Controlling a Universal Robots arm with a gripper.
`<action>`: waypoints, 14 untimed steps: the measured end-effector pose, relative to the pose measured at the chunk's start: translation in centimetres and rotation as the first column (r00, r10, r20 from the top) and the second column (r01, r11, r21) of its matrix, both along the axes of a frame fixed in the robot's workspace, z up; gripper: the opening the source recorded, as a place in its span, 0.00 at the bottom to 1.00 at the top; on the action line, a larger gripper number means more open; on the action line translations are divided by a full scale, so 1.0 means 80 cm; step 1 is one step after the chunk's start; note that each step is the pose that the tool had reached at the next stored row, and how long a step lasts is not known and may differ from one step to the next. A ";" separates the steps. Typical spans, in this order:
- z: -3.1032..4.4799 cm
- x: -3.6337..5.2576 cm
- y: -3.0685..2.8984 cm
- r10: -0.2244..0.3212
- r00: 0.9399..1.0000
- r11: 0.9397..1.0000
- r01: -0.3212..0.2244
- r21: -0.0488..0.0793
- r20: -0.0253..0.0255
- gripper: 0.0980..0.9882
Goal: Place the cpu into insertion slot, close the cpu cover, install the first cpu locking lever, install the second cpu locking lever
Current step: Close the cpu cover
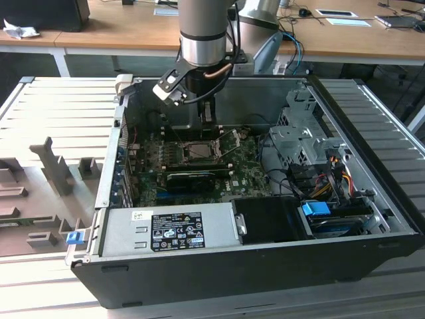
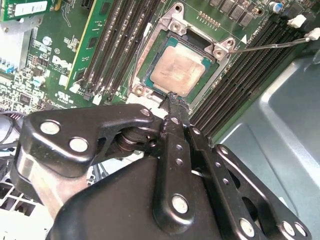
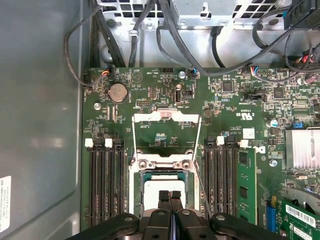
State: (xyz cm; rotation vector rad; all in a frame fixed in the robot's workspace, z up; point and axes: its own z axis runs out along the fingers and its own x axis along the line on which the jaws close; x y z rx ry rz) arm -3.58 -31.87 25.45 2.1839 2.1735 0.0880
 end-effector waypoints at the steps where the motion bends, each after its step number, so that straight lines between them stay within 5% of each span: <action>1: 0.0000 0.000 0.0000 0.000 1.000 1.000 0.000 0.000 0.000 0.01; 14: 0.0033 0.018 0.0000 0.000 1.000 1.000 0.000 0.000 0.000 0.01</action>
